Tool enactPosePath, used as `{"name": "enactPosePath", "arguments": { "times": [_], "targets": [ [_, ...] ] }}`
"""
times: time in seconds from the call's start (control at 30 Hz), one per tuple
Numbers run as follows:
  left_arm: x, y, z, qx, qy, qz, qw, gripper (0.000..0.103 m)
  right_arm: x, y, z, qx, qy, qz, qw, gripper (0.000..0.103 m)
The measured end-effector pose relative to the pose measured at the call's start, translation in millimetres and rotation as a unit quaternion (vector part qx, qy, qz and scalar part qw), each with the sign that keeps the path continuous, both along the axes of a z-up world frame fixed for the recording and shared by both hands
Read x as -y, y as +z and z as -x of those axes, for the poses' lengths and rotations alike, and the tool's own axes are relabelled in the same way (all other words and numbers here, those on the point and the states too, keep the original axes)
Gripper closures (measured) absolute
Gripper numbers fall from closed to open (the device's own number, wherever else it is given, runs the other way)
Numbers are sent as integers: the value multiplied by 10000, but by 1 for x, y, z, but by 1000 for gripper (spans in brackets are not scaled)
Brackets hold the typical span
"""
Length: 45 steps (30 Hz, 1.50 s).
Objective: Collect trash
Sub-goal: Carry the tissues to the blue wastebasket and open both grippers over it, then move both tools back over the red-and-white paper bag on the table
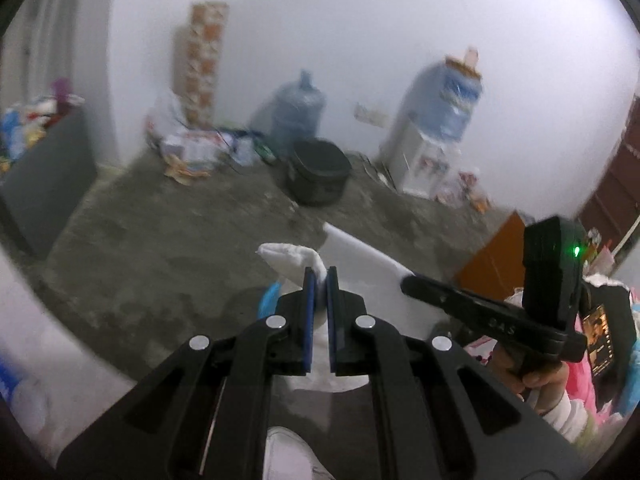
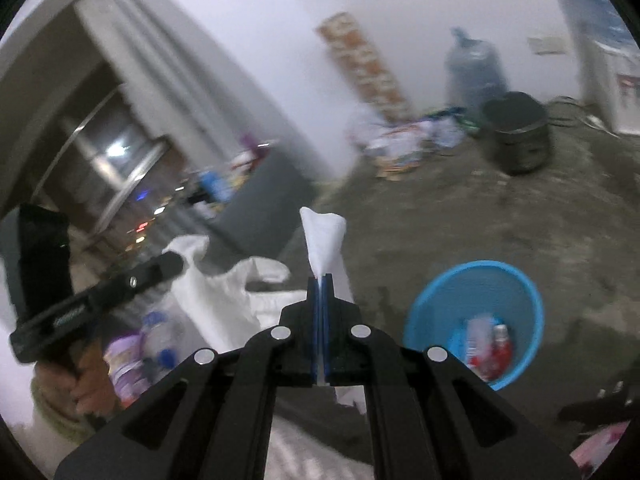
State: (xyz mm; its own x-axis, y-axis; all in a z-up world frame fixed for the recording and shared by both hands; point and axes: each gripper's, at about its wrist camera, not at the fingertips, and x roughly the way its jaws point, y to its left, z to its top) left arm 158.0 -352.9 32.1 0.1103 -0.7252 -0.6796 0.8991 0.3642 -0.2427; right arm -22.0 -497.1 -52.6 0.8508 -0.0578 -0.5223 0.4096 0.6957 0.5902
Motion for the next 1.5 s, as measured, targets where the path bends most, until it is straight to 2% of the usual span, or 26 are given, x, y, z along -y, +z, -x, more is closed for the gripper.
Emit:
{"name": "enactPosePath", "arguments": {
  "times": [0.1,0.3,0.33,0.37,0.4,0.43,0.47,0.5,0.57,0.67,0.8,0.87,1.03,1.17,1.27,1.37,1.43,1.5],
  "targets": [
    [47,-32,-3,-103,-236,-329,9991,99,28,-19,-2,-338,-305,-32,9990,101],
    [109,-99,-19,-230,-405,-998,9939,98,78,-91,-17,-964,-731,-704,9902,100],
    [116,-108,-21,-212,-395,-1096,9930,95,83,-102,-18,-1076,-800,-785,9879,100],
    [125,-121,-24,-175,-386,-1221,9916,84,88,-113,-22,-1143,-833,-854,9863,98],
    [131,-127,-26,-160,-359,-1270,9911,71,93,-124,-22,-1223,-855,-961,9841,92],
    [136,-135,-28,-146,-307,-1307,9908,67,99,-137,-23,-1306,-884,-1132,9810,86],
    [138,-139,-29,-150,-295,-1325,9906,66,105,-148,-24,-1342,-913,-1294,9782,72],
    [143,-144,-30,-173,-293,-1346,9903,66,109,-157,-22,-1364,-963,-1420,9757,65],
    [147,-149,-30,-167,-242,-1358,9903,66,116,-175,-20,-1473,-1091,-1537,9710,64],
    [146,-145,-30,-142,-169,-1279,9915,64,118,-183,-14,-1432,-1206,-1627,9688,54],
    [138,-133,-28,-74,-12,-1158,9932,60,116,-177,-11,-1330,-1273,-1568,9703,45],
    [126,-118,-28,-29,107,-1040,9945,58,113,-169,-12,-1309,-1272,-1479,9720,43],
    [85,-74,-19,96,387,-708,9967,50,93,-122,-12,-1060,-1258,-1088,9804,37],
    [31,-25,-9,110,797,-307,9963,45,67,-82,-9,-737,-1085,-777,9883,26],
    [-22,10,6,149,939,15,9955,41,45,-55,-8,-557,-867,-597,9929,24],
    [-72,32,20,257,1075,173,9937,41,18,-32,-7,-438,-540,-478,9964,24],
    [-114,45,27,309,1276,291,9909,40,-2,-16,-7,-399,-222,-334,9984,24],
    [-165,55,31,509,1744,344,9828,40,-22,-5,-6,-398,85,-202,9990,24]
  ]
}}
